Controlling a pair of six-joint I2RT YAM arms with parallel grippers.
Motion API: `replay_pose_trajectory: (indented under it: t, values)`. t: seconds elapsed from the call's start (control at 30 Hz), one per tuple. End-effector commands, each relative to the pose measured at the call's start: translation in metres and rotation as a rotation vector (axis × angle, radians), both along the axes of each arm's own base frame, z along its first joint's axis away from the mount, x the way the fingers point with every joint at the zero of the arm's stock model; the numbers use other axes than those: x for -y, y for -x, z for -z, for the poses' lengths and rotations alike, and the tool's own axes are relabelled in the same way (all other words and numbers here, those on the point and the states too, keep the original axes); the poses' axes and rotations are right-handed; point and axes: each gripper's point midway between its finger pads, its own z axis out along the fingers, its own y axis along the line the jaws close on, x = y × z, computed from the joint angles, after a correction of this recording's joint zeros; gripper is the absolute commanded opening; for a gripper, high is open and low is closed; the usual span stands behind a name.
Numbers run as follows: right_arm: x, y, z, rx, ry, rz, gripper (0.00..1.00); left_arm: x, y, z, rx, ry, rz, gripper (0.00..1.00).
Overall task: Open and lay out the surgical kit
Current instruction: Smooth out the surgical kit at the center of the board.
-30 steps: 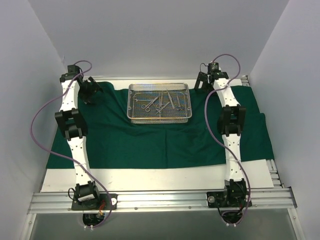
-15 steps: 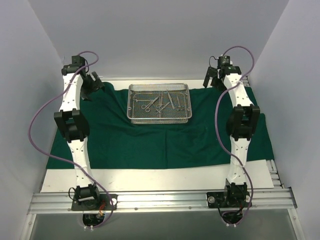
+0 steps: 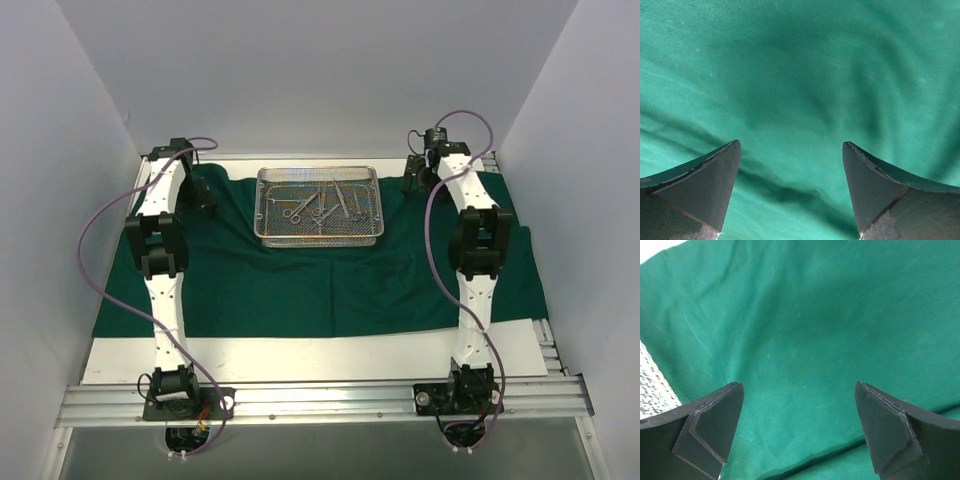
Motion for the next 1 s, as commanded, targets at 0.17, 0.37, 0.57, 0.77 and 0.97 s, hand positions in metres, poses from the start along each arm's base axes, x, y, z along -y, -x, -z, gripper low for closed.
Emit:
replay_pose_trajectory:
  t: [0.17,0.37,0.57,0.77,0.97]
  values:
    - [-0.011,0.025,0.061,-0.154,0.044,-0.016,1.00,-0.008,0.007,0.024,-0.090,-0.056,0.037,0.91]
    - [-0.011,0.018,0.089,-0.196,0.031,0.031,1.00,-0.008,-0.001,0.042,-0.082,-0.001,0.024,0.91]
    - [0.005,0.008,0.106,-0.189,0.018,0.134,1.00,-0.016,-0.013,0.052,-0.039,0.079,-0.009,0.90]
    - [0.015,0.005,0.126,-0.218,-0.023,0.233,0.98,-0.034,-0.025,0.058,0.012,0.120,-0.041,0.87]
    - [-0.008,-0.020,0.086,-0.103,-0.103,0.192,0.98,-0.043,-0.038,0.008,0.125,0.115,-0.062,0.89]
